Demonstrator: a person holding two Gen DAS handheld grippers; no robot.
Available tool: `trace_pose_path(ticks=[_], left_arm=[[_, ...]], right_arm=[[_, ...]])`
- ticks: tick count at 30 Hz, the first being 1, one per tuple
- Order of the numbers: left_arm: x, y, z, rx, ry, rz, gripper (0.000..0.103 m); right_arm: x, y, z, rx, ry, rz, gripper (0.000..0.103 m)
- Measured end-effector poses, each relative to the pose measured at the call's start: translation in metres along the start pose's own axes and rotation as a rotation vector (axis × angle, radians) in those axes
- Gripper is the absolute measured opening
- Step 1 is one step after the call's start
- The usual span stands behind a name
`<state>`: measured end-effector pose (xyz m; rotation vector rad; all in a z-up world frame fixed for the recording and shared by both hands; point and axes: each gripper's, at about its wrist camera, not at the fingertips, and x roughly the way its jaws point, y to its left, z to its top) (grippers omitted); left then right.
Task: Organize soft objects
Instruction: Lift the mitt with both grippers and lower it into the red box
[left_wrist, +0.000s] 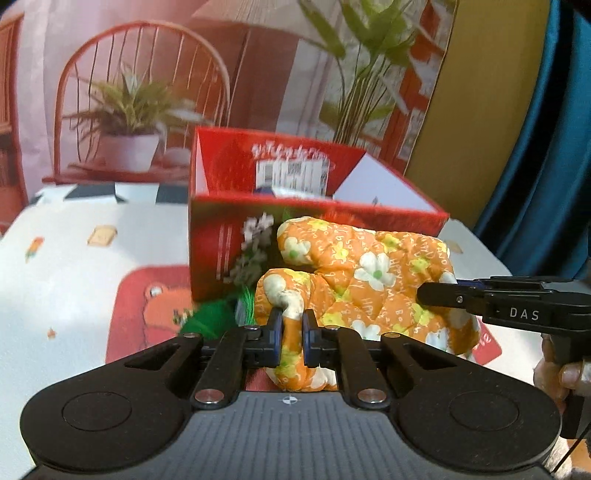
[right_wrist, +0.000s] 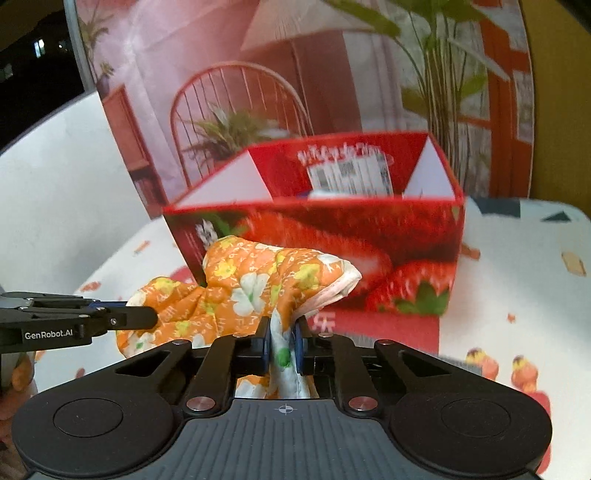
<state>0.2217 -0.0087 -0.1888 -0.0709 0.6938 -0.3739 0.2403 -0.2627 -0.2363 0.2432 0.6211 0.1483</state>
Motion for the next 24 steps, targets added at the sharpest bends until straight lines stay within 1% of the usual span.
trace_pose_path(ticks=[4,10,15,20,24], left_arm=[[-0.007,0.000,0.014,-0.005,-0.017,-0.011,0.012],[-0.011,-0.003,0.035,0.011,-0.039,-0.015,0.011],[-0.016,-0.009,0.057,0.038,-0.090,-0.033,0.011],[-0.015,-0.014,0.079,0.043,-0.142,-0.030,0.011],[-0.008,-0.014,0.095,0.043,-0.165,-0.019,0.011]], right_arm=[[-0.007,0.000,0.013,0.002,-0.025,0.007,0.011],[-0.013,0.006,0.033,-0.029,-0.062,0.007,0.011],[-0.019,0.005,0.051,-0.030,-0.093,0.005,0.010],[-0.023,0.000,0.075,-0.022,-0.134,0.003,0.009],[-0.023,0.000,0.096,-0.049,-0.160,-0.002,0.009]])
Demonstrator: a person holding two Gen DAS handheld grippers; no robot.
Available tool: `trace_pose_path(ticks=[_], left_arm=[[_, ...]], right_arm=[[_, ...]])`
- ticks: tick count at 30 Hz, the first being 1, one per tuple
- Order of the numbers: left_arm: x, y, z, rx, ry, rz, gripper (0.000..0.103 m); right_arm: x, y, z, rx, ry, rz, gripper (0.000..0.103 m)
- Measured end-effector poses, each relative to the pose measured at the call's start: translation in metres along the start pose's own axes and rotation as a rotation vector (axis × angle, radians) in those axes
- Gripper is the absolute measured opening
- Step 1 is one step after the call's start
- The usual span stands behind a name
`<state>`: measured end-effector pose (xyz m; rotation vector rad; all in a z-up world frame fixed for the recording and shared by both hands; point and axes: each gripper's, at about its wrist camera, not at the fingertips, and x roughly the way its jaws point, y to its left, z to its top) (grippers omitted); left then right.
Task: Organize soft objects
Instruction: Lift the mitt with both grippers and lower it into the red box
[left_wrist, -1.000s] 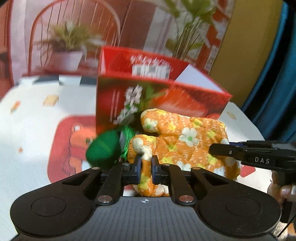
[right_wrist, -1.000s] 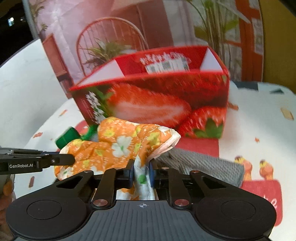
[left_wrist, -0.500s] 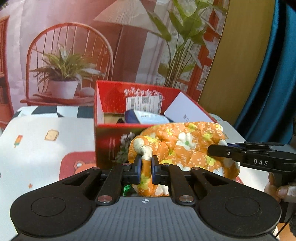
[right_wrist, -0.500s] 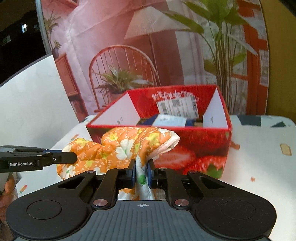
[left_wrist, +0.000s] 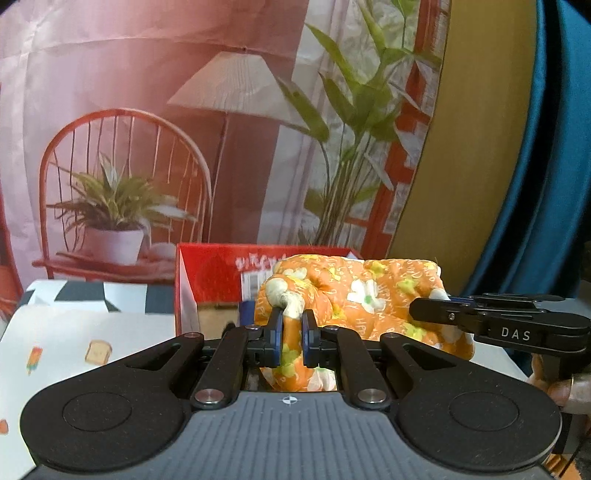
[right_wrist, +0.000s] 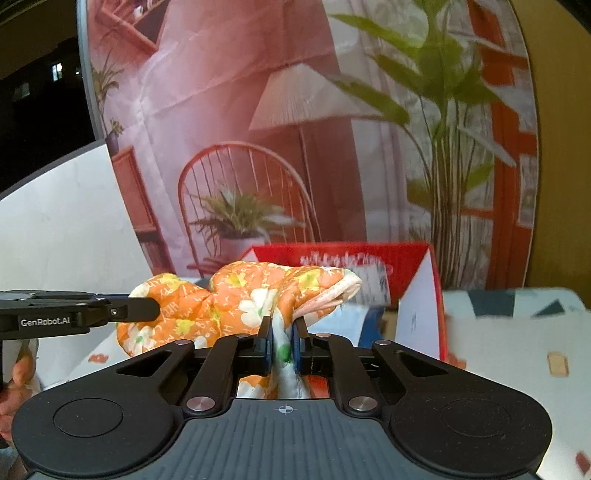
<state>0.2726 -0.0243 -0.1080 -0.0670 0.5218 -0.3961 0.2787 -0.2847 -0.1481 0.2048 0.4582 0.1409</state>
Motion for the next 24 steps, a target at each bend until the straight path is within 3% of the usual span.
trace_pose_path(ticks=[9,24], left_arm=[[0.036,0.013,0.021,-0.021,0.016,0.006,0.011],[0.107,0.031,0.024,-0.060,0.112,0.028,0.011]], right_arm=[[0.033,-0.010,0.032,-0.033,0.007,-0.013,0.009],[0.104,-0.042,0.040,-0.027,0.094,-0.039,0.009]])
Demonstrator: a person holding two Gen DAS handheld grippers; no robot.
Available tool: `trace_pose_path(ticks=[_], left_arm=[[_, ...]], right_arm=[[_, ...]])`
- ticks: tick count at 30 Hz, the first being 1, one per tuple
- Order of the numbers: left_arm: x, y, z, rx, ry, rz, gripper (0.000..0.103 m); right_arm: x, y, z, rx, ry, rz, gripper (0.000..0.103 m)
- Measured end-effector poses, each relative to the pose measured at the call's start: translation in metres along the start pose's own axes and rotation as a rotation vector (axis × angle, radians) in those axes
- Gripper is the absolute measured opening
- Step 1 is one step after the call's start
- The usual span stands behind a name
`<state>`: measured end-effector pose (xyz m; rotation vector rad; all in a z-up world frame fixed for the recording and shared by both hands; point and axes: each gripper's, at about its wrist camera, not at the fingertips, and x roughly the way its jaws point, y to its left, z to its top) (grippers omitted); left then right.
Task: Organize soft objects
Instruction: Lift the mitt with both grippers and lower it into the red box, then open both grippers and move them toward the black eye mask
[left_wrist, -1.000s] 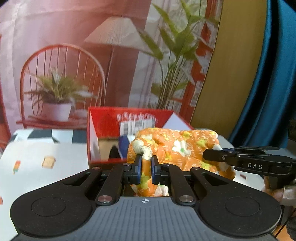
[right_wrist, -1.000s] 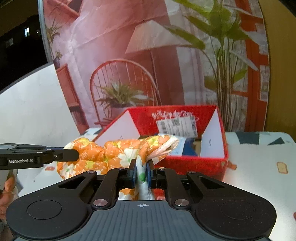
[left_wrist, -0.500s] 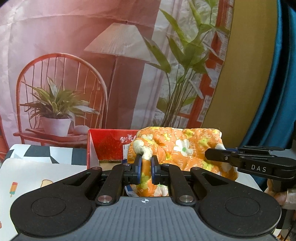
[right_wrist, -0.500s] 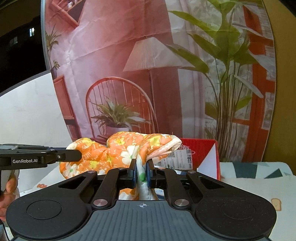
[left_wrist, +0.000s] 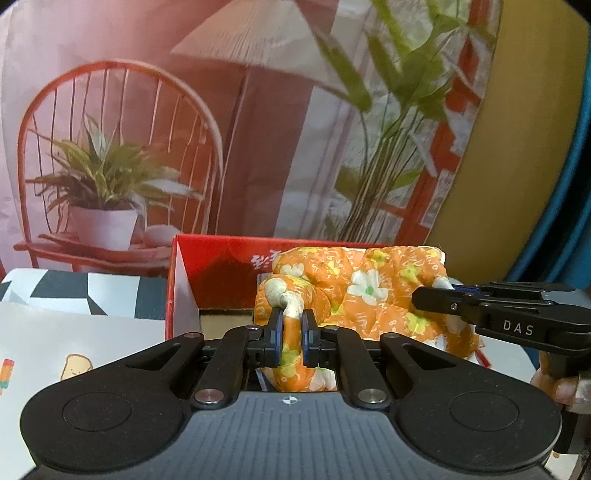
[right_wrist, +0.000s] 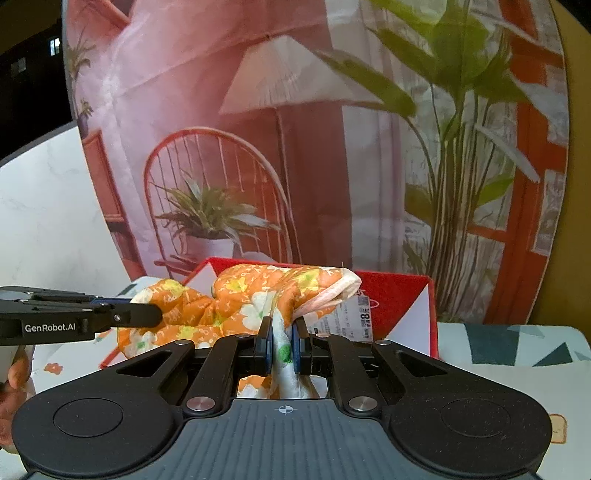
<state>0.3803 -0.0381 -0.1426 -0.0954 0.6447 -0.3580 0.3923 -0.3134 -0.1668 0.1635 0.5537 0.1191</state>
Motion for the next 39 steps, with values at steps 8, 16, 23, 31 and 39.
trace_pose_path(ticks=[8,16,23,31,39], left_arm=[[0.035,0.007,-0.007,0.022,0.089,0.033,0.011],[0.061,0.007,-0.020,0.070,0.184,0.059,0.011],[0.066,0.008,-0.024,0.081,0.217,0.071,0.011],[0.059,0.006,-0.021,0.093,0.203,0.077,0.020],[0.026,0.001,-0.015,0.107,0.118,0.067,0.061]], right_arm=[[0.039,-0.014,-0.011,0.019,0.078,-0.014,0.009],[0.074,-0.022,-0.034,0.057,0.217,-0.038,0.009],[0.090,-0.022,-0.044,0.057,0.328,-0.053,0.010],[0.091,-0.022,-0.046,0.081,0.356,-0.084,0.017],[0.057,-0.016,-0.035,0.051,0.231,-0.120,0.057]])
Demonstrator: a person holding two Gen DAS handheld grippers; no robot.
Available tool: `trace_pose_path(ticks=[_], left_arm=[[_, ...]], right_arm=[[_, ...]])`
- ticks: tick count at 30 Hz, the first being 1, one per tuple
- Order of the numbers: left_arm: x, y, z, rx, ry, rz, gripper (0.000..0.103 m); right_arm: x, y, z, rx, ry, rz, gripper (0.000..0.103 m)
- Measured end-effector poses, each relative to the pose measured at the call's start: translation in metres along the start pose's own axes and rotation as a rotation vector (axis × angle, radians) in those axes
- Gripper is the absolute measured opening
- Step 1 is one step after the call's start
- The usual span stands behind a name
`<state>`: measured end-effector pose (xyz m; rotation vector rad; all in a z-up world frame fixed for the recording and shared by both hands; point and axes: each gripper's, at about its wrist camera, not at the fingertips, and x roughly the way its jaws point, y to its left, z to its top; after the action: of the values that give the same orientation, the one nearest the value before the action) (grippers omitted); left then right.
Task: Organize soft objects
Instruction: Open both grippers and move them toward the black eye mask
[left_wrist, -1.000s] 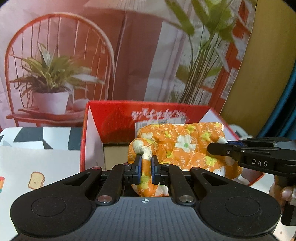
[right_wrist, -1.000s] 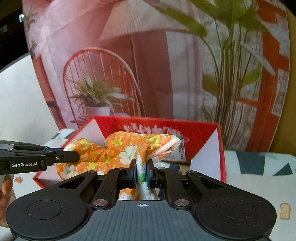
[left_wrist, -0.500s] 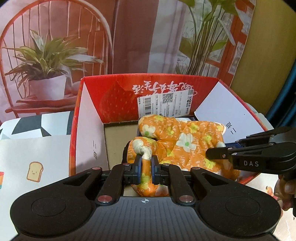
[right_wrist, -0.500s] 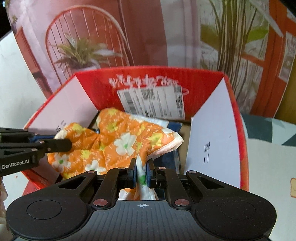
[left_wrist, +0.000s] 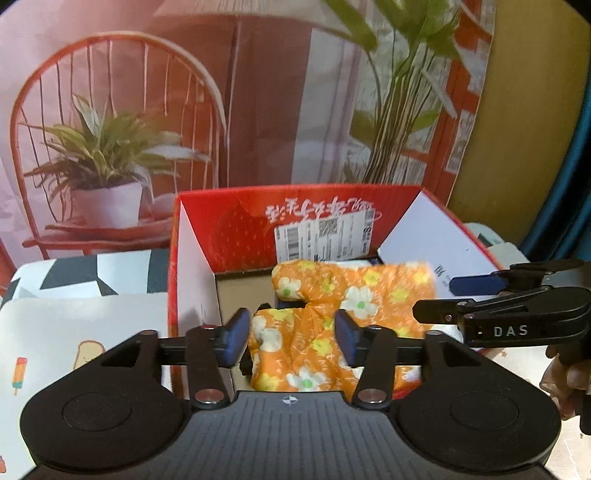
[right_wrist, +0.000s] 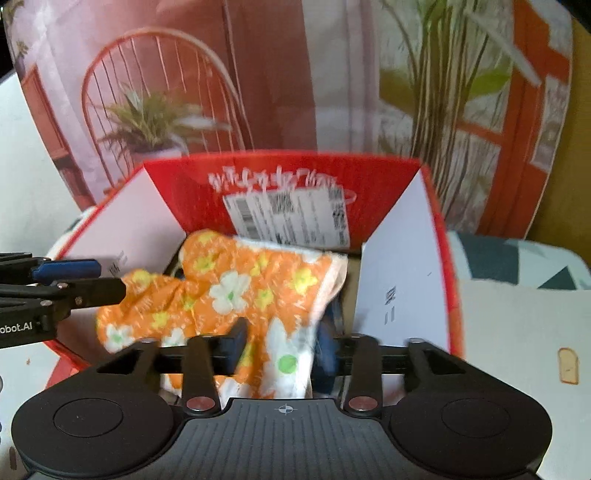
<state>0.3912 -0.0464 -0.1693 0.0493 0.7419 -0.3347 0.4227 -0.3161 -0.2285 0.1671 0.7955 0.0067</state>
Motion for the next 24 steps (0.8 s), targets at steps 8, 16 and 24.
trace_pose_path(ticks=[8,16,24], left_arm=[[-0.041,-0.001,-0.003,0.006,-0.070,-0.001,0.102],[-0.075,-0.008,-0.019,0.018,-0.108,0.019,0.103],[-0.100,-0.011,-0.056,0.008,-0.110,0.043,0.103]], right_arm=[[-0.044,0.008,-0.002,-0.054,-0.097,-0.012,0.099],[-0.079,0.017,-0.016,-0.045,-0.161,-0.008,0.102],[-0.108,0.025,-0.048,-0.039,-0.209,-0.009,0.103]])
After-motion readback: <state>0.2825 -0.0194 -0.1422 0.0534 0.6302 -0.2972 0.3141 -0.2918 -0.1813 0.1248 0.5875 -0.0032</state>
